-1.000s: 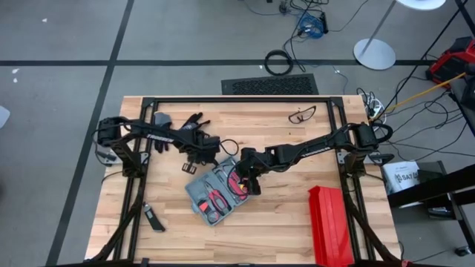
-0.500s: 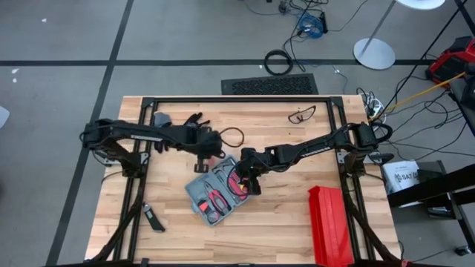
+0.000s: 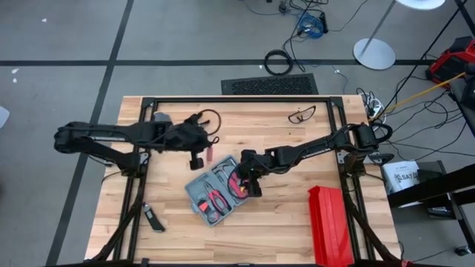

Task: Prefit tool cases
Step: Put the red tape measure into the gray prefit tools case

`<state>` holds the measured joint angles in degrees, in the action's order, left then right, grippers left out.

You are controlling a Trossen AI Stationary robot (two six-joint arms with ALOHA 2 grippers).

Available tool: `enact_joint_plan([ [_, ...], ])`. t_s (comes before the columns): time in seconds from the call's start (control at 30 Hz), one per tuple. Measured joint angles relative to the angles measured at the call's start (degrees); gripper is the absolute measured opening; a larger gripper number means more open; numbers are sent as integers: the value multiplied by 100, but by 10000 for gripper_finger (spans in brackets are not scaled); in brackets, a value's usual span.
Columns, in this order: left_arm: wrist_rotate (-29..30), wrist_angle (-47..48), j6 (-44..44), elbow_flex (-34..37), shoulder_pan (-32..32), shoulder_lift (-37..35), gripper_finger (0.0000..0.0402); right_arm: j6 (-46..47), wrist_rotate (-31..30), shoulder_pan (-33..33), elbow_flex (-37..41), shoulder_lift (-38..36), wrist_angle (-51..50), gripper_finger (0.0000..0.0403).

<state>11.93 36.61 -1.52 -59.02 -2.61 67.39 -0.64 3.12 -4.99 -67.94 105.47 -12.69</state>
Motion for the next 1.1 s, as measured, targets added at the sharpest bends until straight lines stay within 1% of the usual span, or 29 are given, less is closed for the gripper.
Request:
enact_joint_plan([
  [0.13,291,-21,419,-2,302,-214,0,0,-7,2,0,0,2,226],
  [0.23,339,29,721,-1,541,-176,0,0,-5,0,0,0,0,226],
  [0.4,516,-247,1128,-1,979,-86,0,0,-3,0,0,0,7,226],
  [0.47,474,-197,1042,-2,1208,-29,0,0,-5,0,0,0,-4,226],
  [0.6,526,257,709,48,1672,169,0,0,-5,0,0,0,1,226],
  [0.8,688,654,713,133,1962,908,0,0,-5,0,0,0,11,226],
  [0.9,562,650,431,140,2006,1330,0,0,-4,0,0,0,73,226],
  [1.0,200,629,-39,138,2059,1673,0,1,-7,0,2,0,75,226],
  [1.1,-154,606,-151,138,2088,1920,0,1,-9,0,2,0,78,226],
])
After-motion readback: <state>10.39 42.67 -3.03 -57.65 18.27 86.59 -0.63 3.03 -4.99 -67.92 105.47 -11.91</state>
